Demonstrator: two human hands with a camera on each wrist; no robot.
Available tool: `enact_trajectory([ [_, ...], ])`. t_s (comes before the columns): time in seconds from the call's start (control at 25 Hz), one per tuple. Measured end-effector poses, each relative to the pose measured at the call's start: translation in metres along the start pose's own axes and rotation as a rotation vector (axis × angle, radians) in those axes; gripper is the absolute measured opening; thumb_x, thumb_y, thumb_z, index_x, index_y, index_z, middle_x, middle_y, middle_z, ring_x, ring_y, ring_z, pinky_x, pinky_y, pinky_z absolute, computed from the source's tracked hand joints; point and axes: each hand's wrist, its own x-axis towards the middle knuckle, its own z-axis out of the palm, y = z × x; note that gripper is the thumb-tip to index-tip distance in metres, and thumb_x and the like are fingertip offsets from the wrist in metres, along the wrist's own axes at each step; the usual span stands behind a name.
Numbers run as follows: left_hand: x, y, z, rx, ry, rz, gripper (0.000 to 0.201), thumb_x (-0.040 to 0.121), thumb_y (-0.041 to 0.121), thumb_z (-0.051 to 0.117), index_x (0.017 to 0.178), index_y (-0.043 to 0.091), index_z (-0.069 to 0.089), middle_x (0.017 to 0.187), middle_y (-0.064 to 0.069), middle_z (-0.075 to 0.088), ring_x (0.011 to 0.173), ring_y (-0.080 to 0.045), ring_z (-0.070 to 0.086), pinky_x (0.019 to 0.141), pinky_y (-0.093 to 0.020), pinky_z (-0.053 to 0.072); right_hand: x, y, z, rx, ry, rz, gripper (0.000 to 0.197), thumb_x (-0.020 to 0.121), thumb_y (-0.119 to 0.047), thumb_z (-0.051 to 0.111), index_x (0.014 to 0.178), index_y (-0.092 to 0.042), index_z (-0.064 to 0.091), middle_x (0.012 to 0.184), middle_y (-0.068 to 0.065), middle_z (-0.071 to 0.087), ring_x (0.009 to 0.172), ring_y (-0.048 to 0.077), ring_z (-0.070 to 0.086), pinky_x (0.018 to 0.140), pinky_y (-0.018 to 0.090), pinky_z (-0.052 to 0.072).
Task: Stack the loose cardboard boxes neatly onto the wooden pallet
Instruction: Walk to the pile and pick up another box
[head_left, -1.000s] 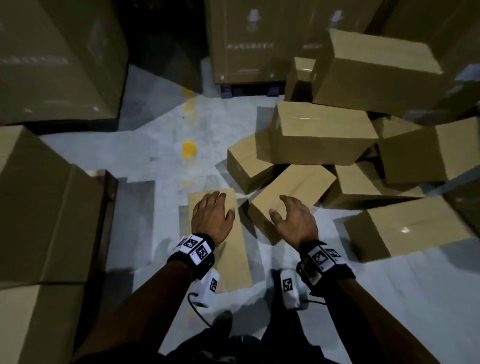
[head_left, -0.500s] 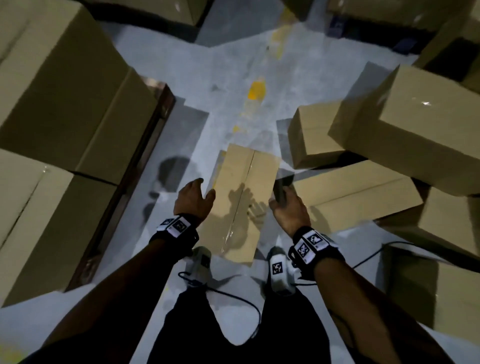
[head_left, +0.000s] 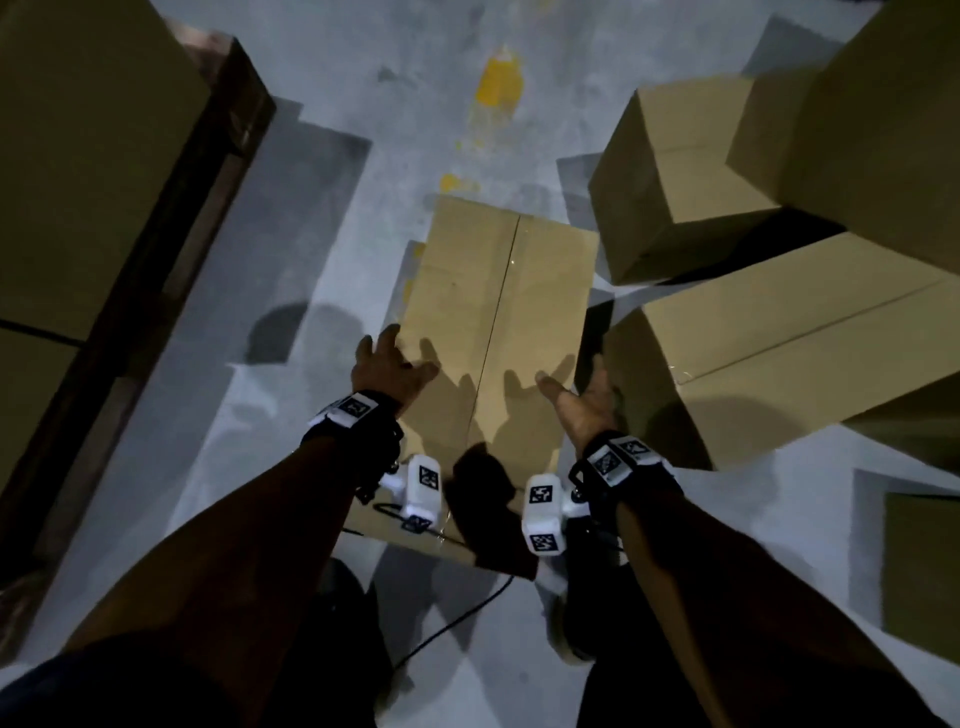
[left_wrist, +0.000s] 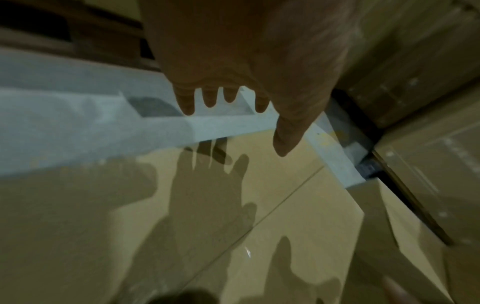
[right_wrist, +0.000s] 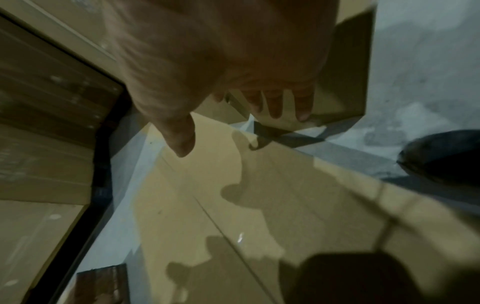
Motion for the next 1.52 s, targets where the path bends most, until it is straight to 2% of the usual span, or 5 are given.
enact_trajectory([
  [0.32,0.075,-0.019,0.039,-0.12,-0.065,0.125,0.111,0.077,0.043,0.082,0.159,0.025,0.008,0.162,-0.014,0.019,0.147,-0.031,0.024,0.117,-0.042,0.028,0.05,0.027,0.039,-0.02,0.053,-0.091,0.114,0.082,-0.036,0.082,0.161,-0.036,0.0,0.164,0.013,0.02,0.148,0.036,0.026,0.115,0.043,0.028],
  [0.72,0.041,-0.002,0.01,-0.14,0.007,0.161,0.11,0.078,0.041,0.082,0.158,0.03,0.007,0.156,-0.018,0.028,0.142,-0.033,0.033,0.114,-0.042,0.031,0.021,-0.002,0.025,-0.056,0.067,-0.191,0.117,0.08,-0.038,0.083,0.159,-0.04,-0.003,0.165,0.007,0.022,0.148,0.035,0.028,0.117,0.048,0.027],
  [1.0,-0.086,0.083,-0.144,-0.214,0.08,0.268,0.11,0.079,0.038,0.081,0.158,0.033,0.005,0.162,-0.01,0.019,0.146,-0.031,0.027,0.116,-0.042,0.027,-0.139,-0.122,-0.044,0.0,0.131,-0.292,0.118,0.079,-0.041,0.084,0.158,-0.044,-0.004,0.166,0.006,0.02,0.149,0.036,0.026,0.117,0.05,0.026],
  [1.24,-0.228,0.125,-0.303,-0.257,0.104,0.429,0.11,0.077,0.039,0.082,0.158,0.035,0.007,0.163,-0.003,0.02,0.148,-0.027,0.022,0.119,-0.047,0.025,-0.332,-0.21,-0.094,0.115,0.226,-0.441,0.116,0.077,-0.033,0.087,0.16,-0.037,0.006,0.165,0.006,0.023,0.149,0.03,0.027,0.114,0.036,0.026],
  [1.52,-0.366,0.114,-0.405,-0.281,0.205,0.529,0.105,0.08,0.038,0.08,0.158,0.037,0.009,0.164,-0.003,0.016,0.146,-0.023,0.025,0.115,-0.041,0.026,-0.479,-0.228,-0.108,0.101,0.3,-0.572,0.115,0.075,-0.042,0.086,0.158,-0.042,0.005,0.164,0.002,0.028,0.147,0.031,0.031,0.117,0.043,0.03],
])
